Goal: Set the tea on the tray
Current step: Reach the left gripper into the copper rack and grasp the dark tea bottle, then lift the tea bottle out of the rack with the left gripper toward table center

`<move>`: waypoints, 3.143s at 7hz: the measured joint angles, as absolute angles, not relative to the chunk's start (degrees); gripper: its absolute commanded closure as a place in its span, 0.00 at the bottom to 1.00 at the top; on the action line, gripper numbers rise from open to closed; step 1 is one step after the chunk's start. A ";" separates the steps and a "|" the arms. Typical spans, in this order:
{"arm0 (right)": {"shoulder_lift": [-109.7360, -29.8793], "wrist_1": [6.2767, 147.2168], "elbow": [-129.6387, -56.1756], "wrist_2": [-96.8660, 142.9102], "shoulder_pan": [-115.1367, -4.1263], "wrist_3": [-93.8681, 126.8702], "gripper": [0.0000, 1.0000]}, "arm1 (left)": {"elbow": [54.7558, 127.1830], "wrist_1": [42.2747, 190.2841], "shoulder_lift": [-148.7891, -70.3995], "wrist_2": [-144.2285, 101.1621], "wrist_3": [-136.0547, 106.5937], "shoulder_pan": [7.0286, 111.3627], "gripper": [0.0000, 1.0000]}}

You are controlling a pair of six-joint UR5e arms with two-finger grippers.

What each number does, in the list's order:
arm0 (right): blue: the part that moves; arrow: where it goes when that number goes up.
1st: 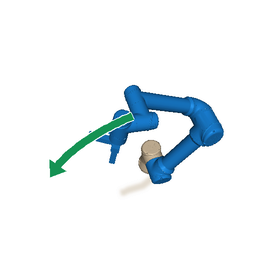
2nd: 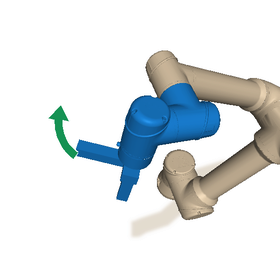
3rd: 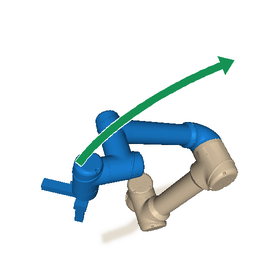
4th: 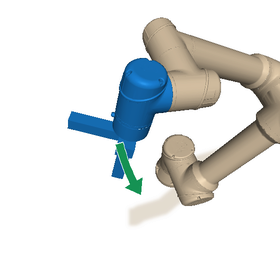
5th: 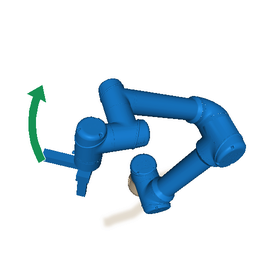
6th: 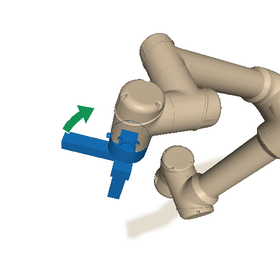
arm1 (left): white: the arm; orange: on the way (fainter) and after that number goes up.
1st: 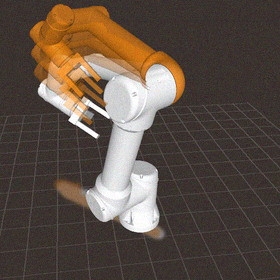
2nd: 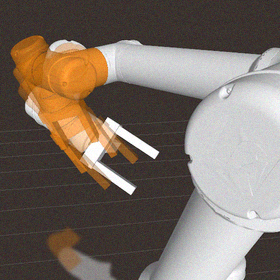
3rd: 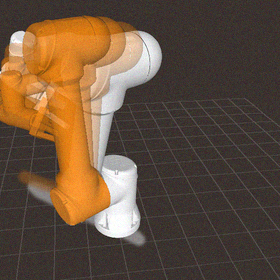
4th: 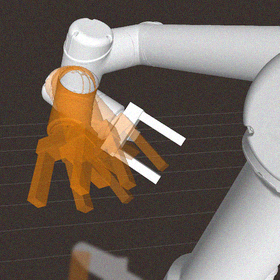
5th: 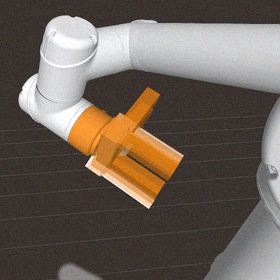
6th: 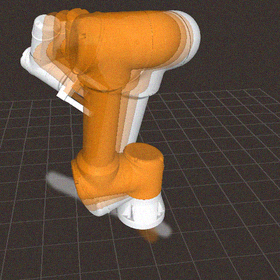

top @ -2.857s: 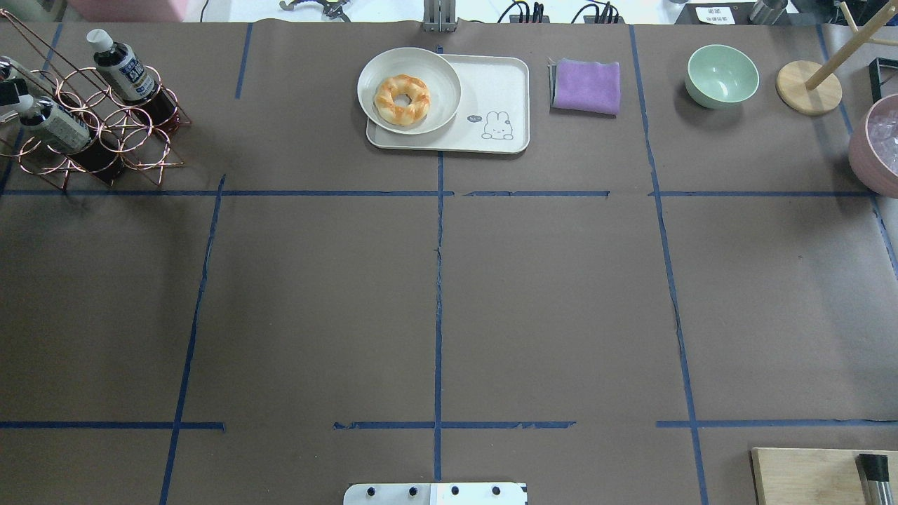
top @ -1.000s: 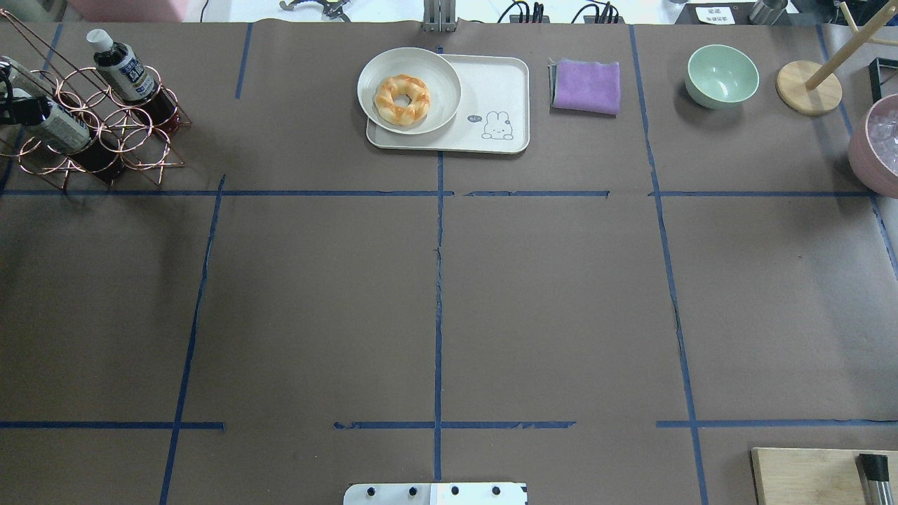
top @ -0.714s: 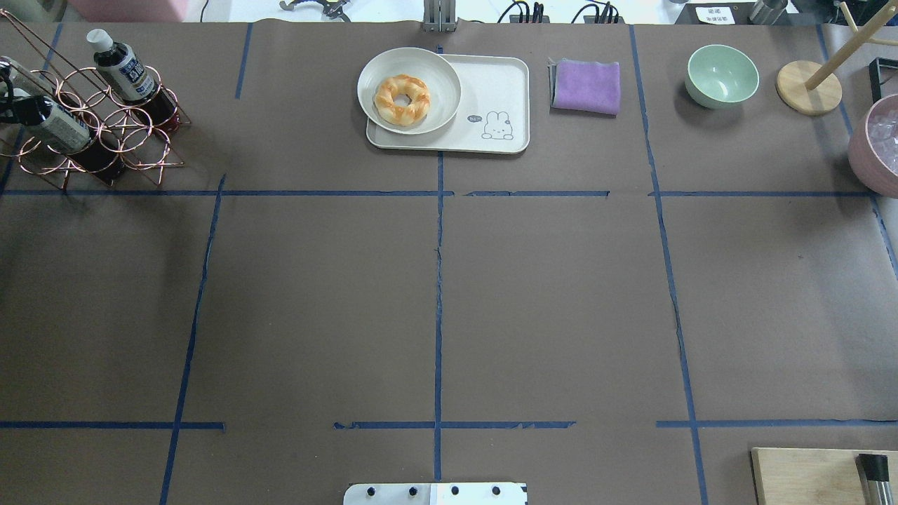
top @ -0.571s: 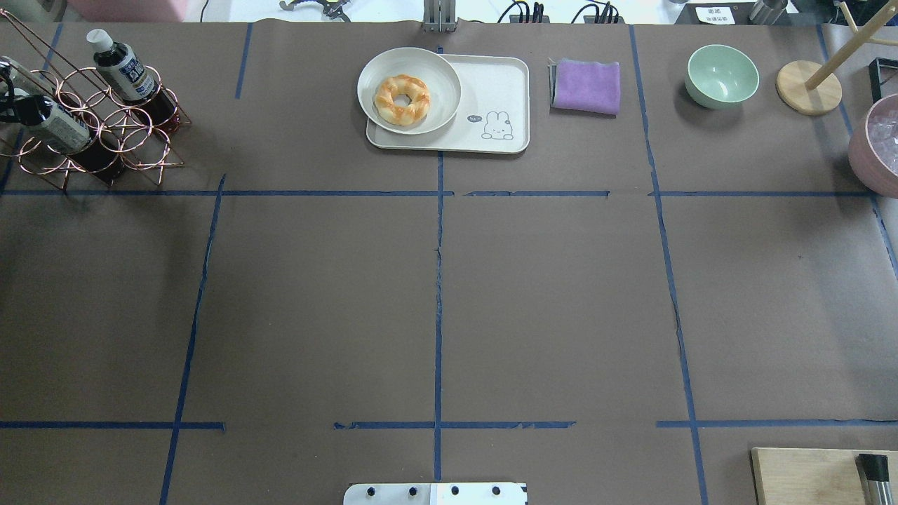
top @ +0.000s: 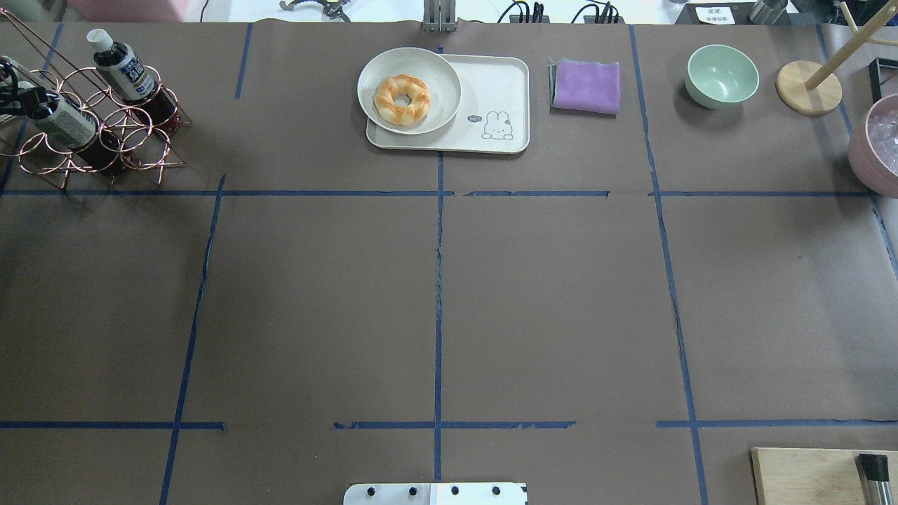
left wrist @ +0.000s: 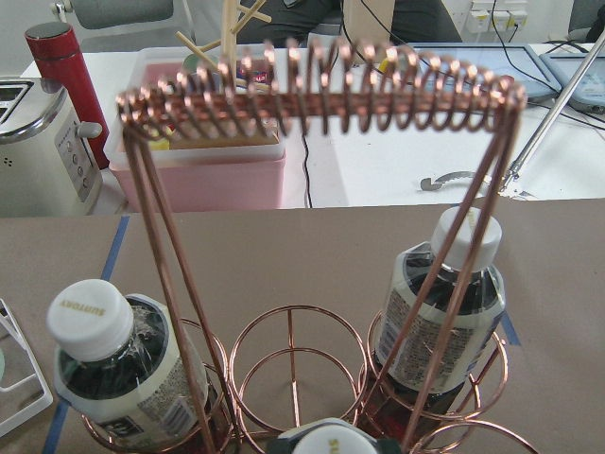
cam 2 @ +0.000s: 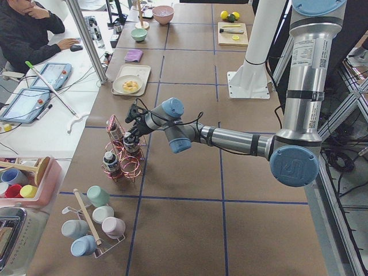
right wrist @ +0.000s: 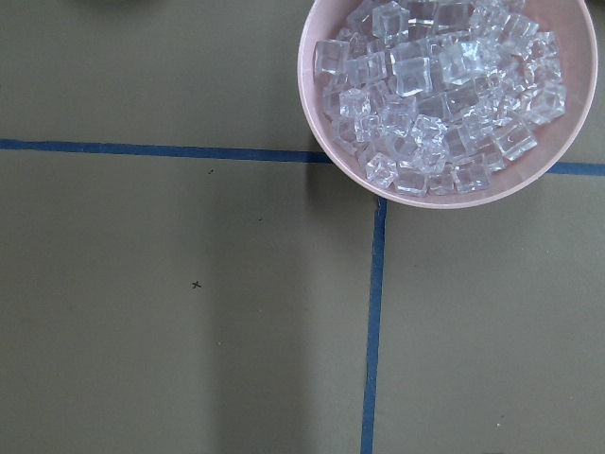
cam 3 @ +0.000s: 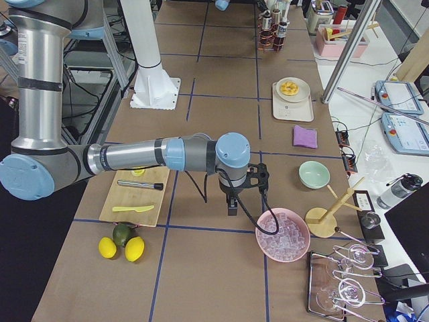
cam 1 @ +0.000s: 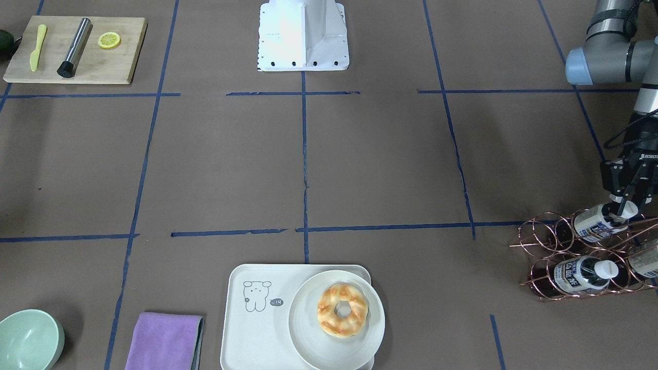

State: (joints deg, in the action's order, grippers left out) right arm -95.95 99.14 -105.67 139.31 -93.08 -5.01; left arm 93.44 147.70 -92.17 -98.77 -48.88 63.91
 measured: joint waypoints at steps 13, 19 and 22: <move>-96.18 99.19 -105.77 139.71 -93.25 -5.01 0.00 | 124.78 122.27 -85.32 -105.94 -49.08 68.96 1.00; -94.29 99.17 -105.85 139.67 -93.25 -0.62 0.00 | 129.25 79.23 -119.05 -75.04 -69.07 30.89 1.00; -94.74 99.14 -105.94 139.67 -93.25 -0.28 0.00 | 116.37 79.95 -131.26 -72.73 -72.25 26.97 1.00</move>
State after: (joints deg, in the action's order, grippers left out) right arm -94.74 99.14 -105.94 139.67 -93.25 -0.28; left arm 116.37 79.95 -131.26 -72.73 -72.25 26.97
